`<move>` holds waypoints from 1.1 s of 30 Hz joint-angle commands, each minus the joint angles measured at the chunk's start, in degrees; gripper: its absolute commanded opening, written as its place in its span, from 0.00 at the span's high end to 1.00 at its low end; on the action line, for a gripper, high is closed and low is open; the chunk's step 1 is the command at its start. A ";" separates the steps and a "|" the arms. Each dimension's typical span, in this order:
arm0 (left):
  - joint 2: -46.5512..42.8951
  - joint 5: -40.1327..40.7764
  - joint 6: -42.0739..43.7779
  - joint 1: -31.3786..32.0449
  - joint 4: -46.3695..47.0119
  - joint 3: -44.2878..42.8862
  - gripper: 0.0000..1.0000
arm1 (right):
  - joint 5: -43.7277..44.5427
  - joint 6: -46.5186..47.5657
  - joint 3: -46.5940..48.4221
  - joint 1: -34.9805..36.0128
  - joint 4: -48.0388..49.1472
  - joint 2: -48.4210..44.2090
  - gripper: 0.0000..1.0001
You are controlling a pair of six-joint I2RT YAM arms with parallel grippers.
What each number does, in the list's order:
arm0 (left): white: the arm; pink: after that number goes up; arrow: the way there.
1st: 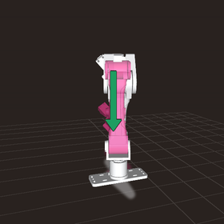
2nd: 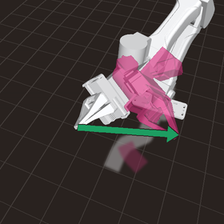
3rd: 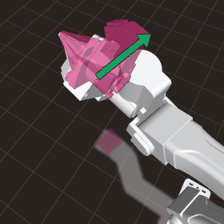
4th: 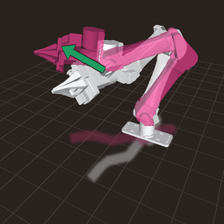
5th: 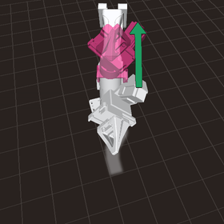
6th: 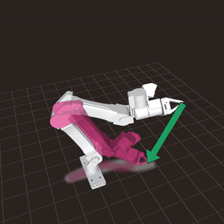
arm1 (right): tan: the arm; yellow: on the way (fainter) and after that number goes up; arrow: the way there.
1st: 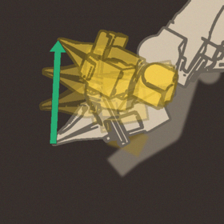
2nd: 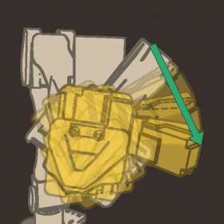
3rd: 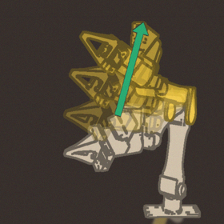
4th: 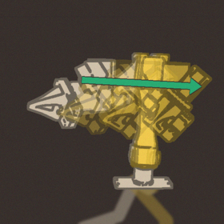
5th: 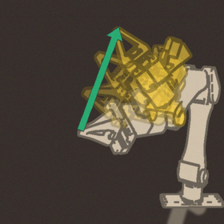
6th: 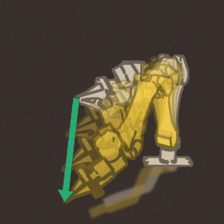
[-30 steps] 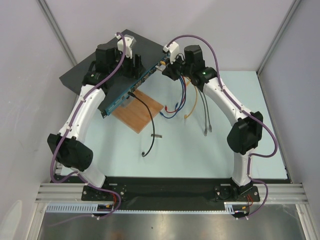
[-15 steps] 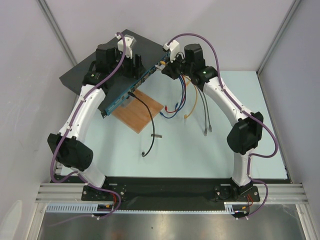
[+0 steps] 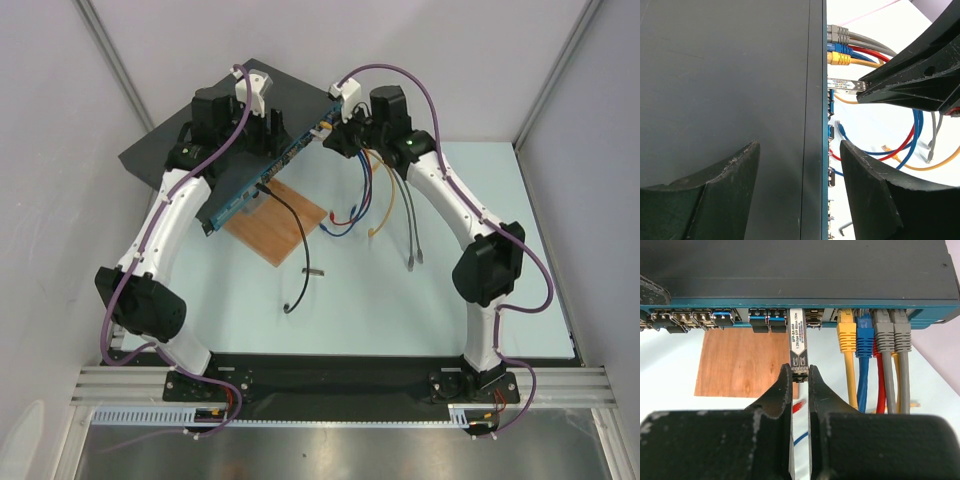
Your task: Insert the plug into the switch port
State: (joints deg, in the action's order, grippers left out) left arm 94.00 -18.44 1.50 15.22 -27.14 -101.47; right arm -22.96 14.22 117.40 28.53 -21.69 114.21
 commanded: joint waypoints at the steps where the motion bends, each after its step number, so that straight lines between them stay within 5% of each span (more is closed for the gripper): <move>1: -0.39 -1.08 -0.62 -0.28 1.12 -2.33 0.29 | -3.49 -2.96 3.45 0.91 7.36 1.98 1.00; 7: -0.66 -1.08 -0.62 -0.28 1.30 -1.98 0.29 | -6.75 -4.82 2.48 0.21 9.56 0.93 1.00; 21: -0.04 -1.43 -0.97 -0.19 1.12 -2.33 0.29 | 6.87 3.80 3.09 1.35 9.30 1.89 1.00; 33: 0.05 -1.43 -0.88 -0.28 1.21 -2.15 0.29 | -4.90 0.37 7.13 1.87 10.18 4.79 1.00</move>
State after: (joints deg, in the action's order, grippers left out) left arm 94.24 -18.74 1.48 15.22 -27.16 -101.47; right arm -23.53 15.64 120.46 29.19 -19.09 117.03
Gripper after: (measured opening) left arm 0.706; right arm 0.089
